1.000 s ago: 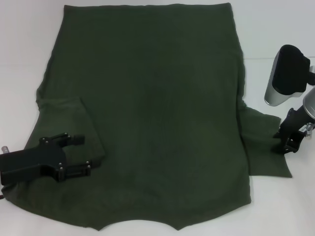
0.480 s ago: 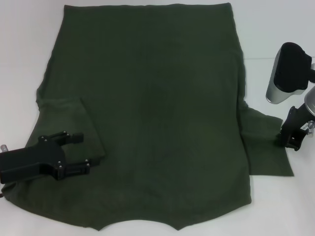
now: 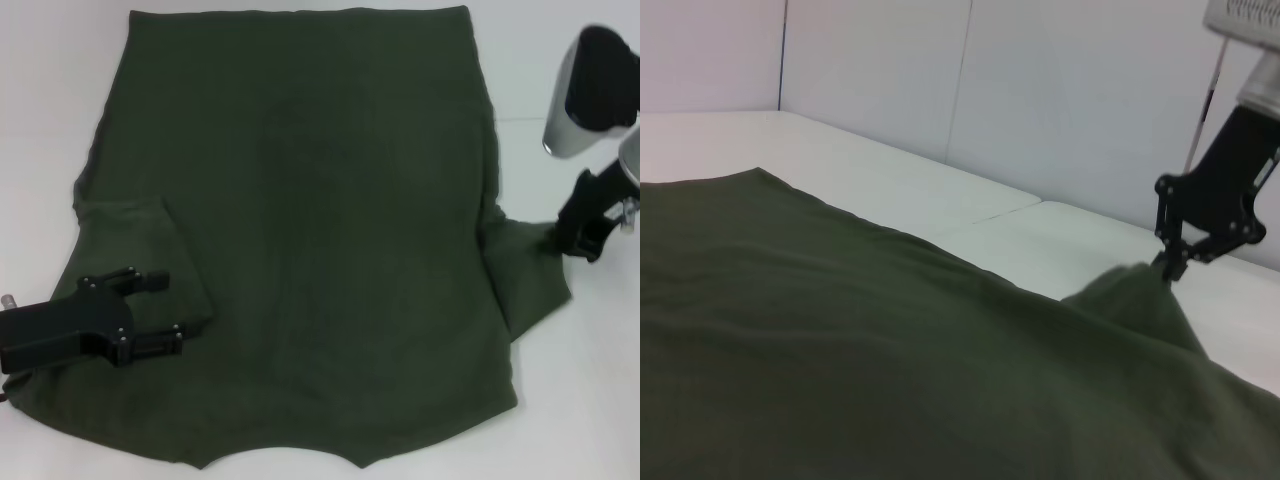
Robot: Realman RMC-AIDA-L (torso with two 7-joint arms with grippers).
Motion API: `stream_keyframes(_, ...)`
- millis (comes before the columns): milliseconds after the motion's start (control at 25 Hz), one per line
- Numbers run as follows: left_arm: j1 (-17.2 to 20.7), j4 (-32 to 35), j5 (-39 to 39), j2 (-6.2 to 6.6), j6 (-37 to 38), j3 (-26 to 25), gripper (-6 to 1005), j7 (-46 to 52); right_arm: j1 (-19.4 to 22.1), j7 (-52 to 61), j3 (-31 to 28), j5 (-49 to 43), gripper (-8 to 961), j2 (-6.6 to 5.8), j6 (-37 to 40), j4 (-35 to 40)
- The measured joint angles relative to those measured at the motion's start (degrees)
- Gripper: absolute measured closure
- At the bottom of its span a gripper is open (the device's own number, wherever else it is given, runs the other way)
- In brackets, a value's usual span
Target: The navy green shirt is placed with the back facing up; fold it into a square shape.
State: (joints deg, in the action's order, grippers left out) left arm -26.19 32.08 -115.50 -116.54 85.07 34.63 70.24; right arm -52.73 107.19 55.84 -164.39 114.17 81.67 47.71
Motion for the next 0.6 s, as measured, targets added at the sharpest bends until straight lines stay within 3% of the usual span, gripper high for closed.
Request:
stream_keyframes(400, -0.1, 0.6, 0.0, 0.00, -0.1, 0.0, 139, 0.0, -5.5, 0.1, 0.3, 0.2, 907, 0.09, 4.7, 3.7)
stream_keyframes(600, -0.1, 0.7, 0.2, 0.05, -0.4, 0.0, 137, 0.0, -8.2, -0.3, 1.2, 0.2, 905, 1.04, 4.6, 3.0)
